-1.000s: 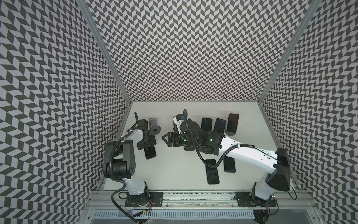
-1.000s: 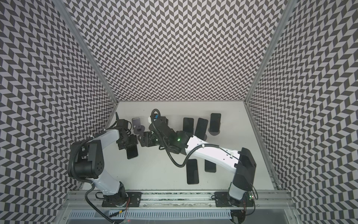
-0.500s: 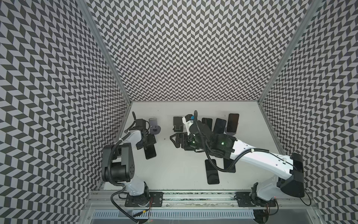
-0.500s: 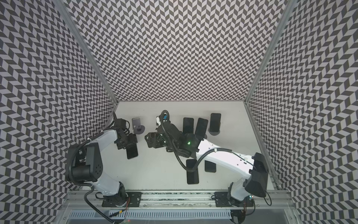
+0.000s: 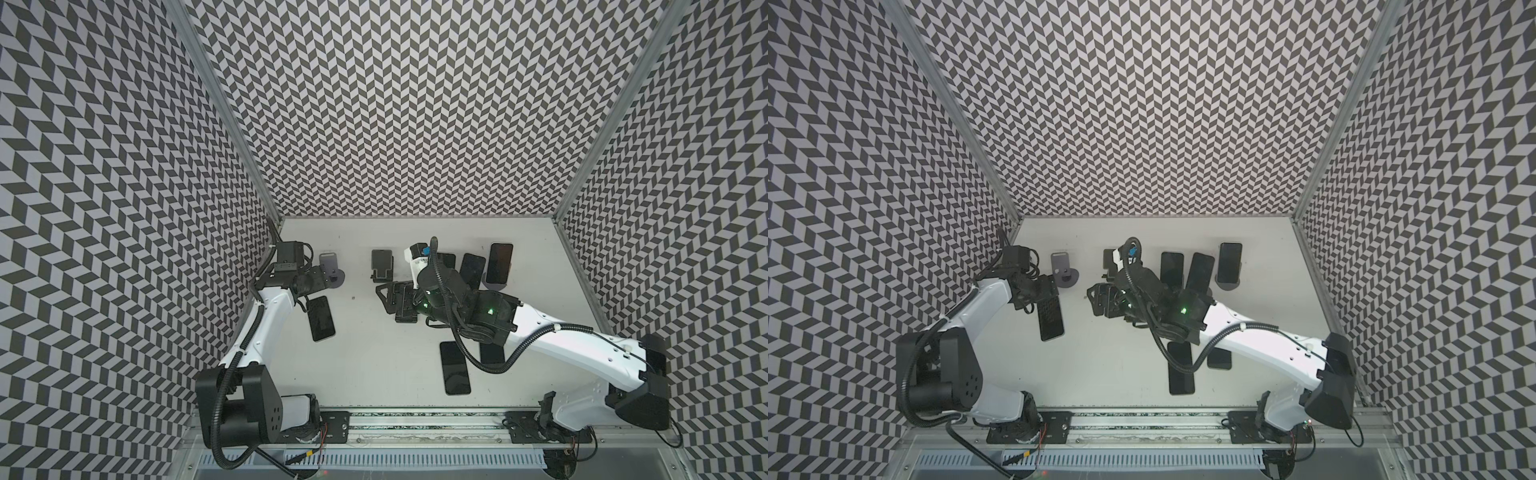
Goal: Remove the phone from the phone stand
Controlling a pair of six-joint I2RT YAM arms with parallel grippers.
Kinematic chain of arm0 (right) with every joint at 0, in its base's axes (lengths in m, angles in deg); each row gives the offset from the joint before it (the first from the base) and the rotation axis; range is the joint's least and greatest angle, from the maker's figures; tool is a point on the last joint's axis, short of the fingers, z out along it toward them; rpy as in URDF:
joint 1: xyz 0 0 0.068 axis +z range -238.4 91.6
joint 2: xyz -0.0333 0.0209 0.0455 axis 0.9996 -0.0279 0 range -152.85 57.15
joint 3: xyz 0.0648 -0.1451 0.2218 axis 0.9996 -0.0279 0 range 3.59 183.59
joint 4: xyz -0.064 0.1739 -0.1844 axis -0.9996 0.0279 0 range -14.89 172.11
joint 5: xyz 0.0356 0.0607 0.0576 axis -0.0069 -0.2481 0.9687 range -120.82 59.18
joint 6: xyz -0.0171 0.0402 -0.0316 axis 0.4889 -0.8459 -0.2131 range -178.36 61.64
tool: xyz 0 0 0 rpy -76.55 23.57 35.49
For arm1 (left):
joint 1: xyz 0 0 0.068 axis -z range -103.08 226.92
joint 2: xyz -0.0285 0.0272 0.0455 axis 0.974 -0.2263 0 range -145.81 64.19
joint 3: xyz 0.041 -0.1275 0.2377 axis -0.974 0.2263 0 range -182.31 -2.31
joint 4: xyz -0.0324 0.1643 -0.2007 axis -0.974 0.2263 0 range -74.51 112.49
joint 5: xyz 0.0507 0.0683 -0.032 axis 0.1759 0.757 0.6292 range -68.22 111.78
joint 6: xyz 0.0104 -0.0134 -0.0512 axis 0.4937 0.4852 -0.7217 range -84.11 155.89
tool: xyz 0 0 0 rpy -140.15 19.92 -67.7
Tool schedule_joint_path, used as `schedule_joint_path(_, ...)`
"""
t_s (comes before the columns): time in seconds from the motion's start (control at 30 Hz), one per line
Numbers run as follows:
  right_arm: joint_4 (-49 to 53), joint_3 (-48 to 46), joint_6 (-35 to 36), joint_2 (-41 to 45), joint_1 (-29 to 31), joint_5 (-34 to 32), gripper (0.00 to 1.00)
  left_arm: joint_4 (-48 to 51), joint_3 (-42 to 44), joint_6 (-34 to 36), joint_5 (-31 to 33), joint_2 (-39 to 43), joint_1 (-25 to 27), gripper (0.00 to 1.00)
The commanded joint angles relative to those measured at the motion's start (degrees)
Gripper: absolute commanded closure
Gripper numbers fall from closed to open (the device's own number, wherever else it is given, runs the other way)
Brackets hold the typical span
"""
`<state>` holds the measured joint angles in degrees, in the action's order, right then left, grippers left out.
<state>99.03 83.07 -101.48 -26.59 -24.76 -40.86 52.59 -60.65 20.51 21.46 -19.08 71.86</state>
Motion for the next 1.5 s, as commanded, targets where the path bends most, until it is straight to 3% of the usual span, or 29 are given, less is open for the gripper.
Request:
schedule_joint_path(0.0,-3.0,-0.3,0.3,1.6,0.4,-3.0,0.16,0.5,-1.6,-0.6,-0.8,4.1,0.3,0.15)
schedule_joint_path(0.23,-2.3,2.5,5.3,0.5,0.3,-6.3,0.16,-1.1,-0.9,1.0,-1.8,11.3,4.2,0.16)
schedule_joint_path(0.4,-1.3,6.1,13.2,-1.0,0.3,-10.8,0.08,-4.5,2.0,1.0,-4.5,15.5,7.2,0.17)
schedule_joint_path(0.5,-1.9,5.0,18.7,-1.0,0.3,-13.7,0.01,-8.9,5.5,1.5,-8.4,18.5,8.4,0.17)
schedule_joint_path(0.9,-3.0,-0.4,26.7,4.4,-0.3,-26.3,0.01,-22.3,11.5,2.1,-19.4,29.7,13.3,0.16)
schedule_joint_path(1.1,-0.5,-1.4,22.7,5.1,-1.3,-24.6,0.01,-28.8,13.5,0.9,-25.1,34.1,14.8,0.16)
schedule_joint_path(1.47,2.3,-3.0,15.3,5.8,-4.9,-19.9,0.01,-29.6,9.8,1.5,-25.3,35.7,18.6,0.14)
